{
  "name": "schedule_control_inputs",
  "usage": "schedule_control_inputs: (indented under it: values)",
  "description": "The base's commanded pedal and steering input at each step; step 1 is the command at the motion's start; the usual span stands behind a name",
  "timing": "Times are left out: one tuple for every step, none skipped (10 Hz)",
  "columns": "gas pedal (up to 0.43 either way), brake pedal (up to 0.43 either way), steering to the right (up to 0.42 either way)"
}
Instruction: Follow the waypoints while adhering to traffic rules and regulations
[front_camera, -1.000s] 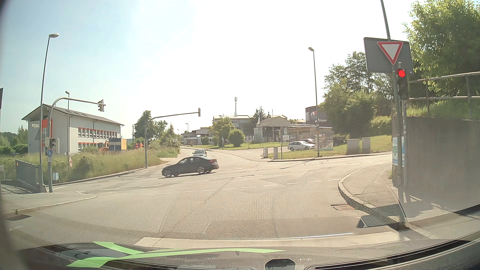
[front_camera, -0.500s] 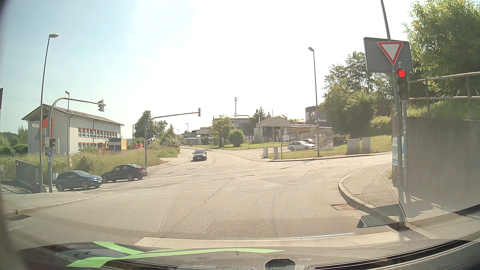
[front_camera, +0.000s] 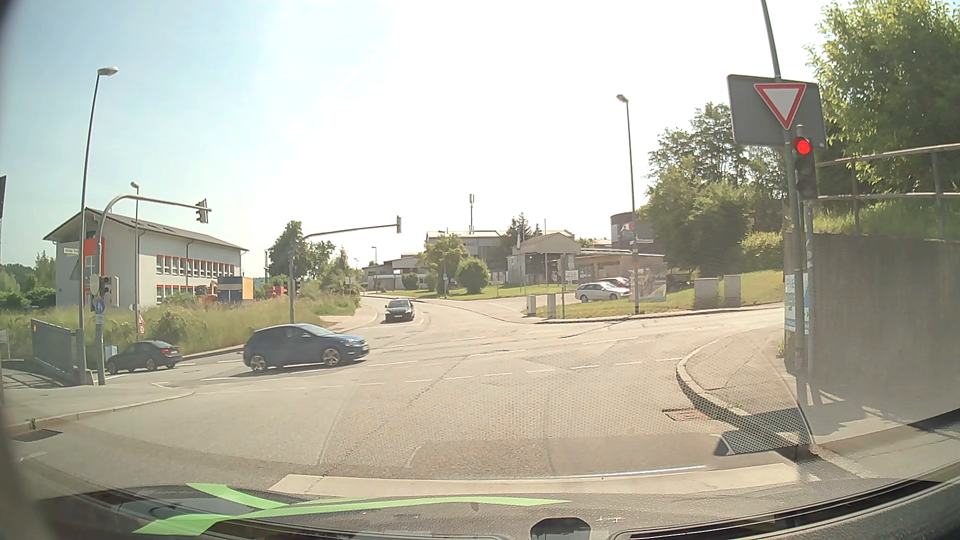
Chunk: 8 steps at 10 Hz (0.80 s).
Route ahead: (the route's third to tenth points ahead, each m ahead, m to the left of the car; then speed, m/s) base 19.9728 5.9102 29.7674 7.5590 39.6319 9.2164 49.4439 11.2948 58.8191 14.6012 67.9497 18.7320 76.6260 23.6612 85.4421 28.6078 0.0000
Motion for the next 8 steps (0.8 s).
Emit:
schedule_control_inputs:
  values:
    - [0.000, 0.220, 0.006]
    - [0.000, 0.220, 0.006]
    - [0.000, 0.220, 0.006]
    - [0.000, 0.220, 0.007]
    - [0.000, 0.220, 0.007]
    - [0.000, 0.220, 0.006]
    - [0.000, 0.220, 0.007]
    - [0.000, 0.220, 0.007]
